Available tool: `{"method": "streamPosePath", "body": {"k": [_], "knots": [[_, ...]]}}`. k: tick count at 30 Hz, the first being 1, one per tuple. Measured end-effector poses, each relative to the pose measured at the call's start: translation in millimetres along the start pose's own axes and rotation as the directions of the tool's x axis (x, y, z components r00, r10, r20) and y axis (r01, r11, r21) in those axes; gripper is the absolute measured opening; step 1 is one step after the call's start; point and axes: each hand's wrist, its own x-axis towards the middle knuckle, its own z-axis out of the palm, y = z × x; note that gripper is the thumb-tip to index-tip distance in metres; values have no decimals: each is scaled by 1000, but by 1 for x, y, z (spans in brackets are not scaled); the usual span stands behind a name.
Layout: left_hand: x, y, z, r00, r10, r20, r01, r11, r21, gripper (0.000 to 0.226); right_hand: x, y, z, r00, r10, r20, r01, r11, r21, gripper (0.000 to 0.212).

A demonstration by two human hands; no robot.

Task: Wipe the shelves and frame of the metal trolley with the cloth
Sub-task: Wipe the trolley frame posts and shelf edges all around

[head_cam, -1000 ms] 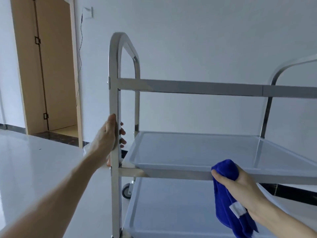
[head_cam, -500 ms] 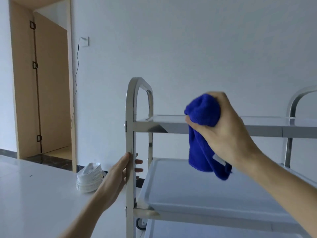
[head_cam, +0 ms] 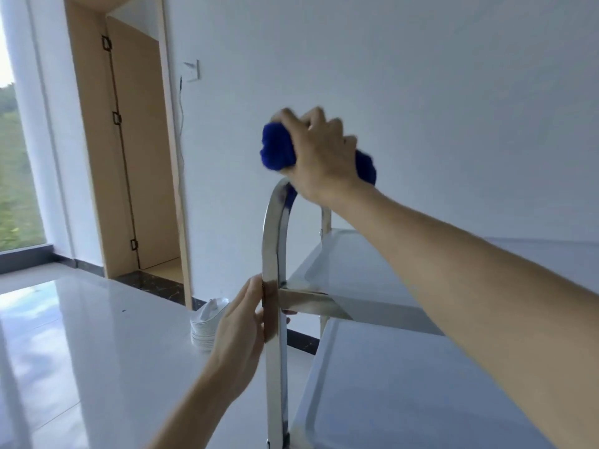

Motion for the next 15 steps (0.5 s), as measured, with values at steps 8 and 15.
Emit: {"method": "streamPosePath", "body": {"k": [8,15], "knots": [[-5,11,15,979,-121,-162,100,986,-130,49,-38,-5,20,940,-144,310,22,930,366,71],[-3,7,23,975,-46,-215,45,999,-12,40,-70,-17,34,936,-324,140,300,938,171,45]]}}
